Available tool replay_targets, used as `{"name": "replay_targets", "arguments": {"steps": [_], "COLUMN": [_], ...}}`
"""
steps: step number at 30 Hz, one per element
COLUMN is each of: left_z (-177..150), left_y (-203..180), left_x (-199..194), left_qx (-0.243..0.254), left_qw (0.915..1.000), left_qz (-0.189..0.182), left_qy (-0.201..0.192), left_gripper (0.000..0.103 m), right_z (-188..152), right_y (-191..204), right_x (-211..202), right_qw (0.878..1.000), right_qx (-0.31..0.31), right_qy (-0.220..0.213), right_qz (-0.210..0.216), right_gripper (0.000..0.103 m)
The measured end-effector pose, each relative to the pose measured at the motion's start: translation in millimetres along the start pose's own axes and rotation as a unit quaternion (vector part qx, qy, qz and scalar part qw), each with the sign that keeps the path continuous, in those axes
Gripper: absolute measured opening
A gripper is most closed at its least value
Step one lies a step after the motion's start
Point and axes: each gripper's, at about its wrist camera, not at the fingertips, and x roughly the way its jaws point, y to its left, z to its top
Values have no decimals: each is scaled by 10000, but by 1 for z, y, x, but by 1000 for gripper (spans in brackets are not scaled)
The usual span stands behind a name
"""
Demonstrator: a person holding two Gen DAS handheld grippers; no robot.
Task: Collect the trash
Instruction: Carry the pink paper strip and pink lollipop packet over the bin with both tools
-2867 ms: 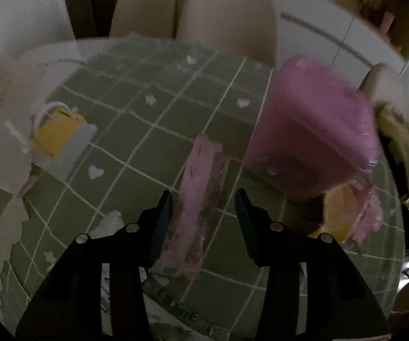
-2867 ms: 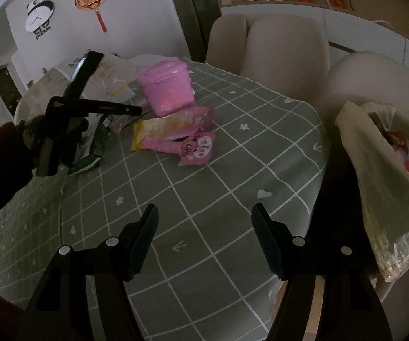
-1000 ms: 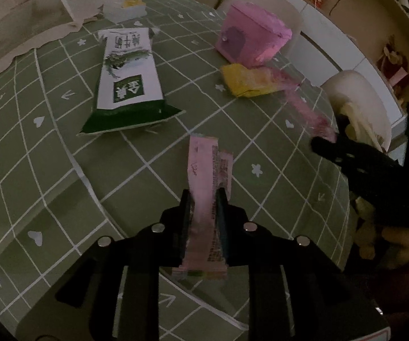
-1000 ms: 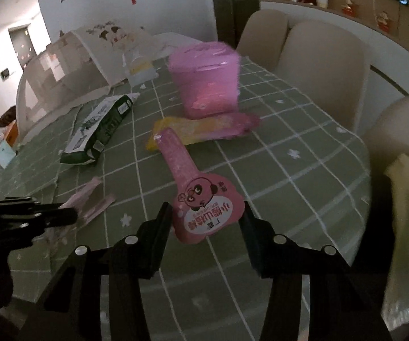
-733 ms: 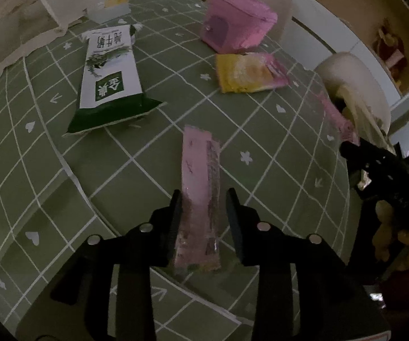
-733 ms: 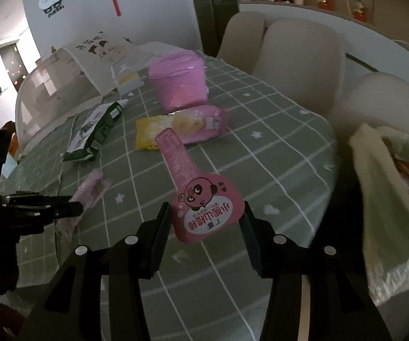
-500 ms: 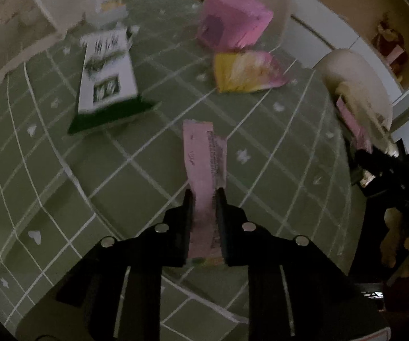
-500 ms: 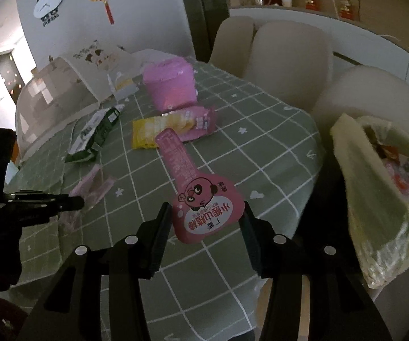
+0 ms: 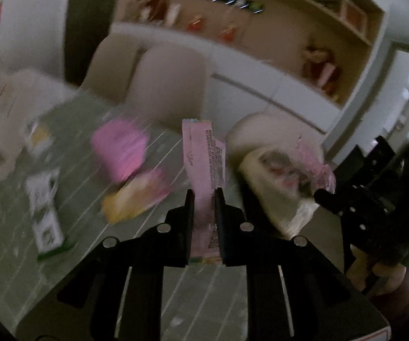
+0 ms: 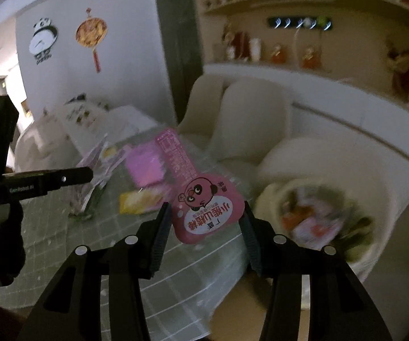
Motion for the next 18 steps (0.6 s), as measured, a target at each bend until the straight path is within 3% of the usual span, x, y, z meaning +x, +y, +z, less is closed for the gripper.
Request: {"name": "replay_targets", "arguments": {"steps": [7,12,18], "left_z": [47,53,48], "left_y": [-85,-128,-143], "left_x": [14,40,79], "left_qx": [798,1168,1040], "left_qw": [9931,9867,9854], "left_qz": [-736,-1062,-1344], "left_qy": [-447,-380,-63], "left_gripper": [14,14,14], "right_z": [20,21,16], "right_y": [-61,-94,-124], "right_x": [-46,-71,-76], "right_qw": [9963,9917,9873], "right_qx": [370,564,709], "right_qy": [-449,-503,-382], "right_qz": [-635,-1039,-1373], "right_gripper": [46,46,46]}}
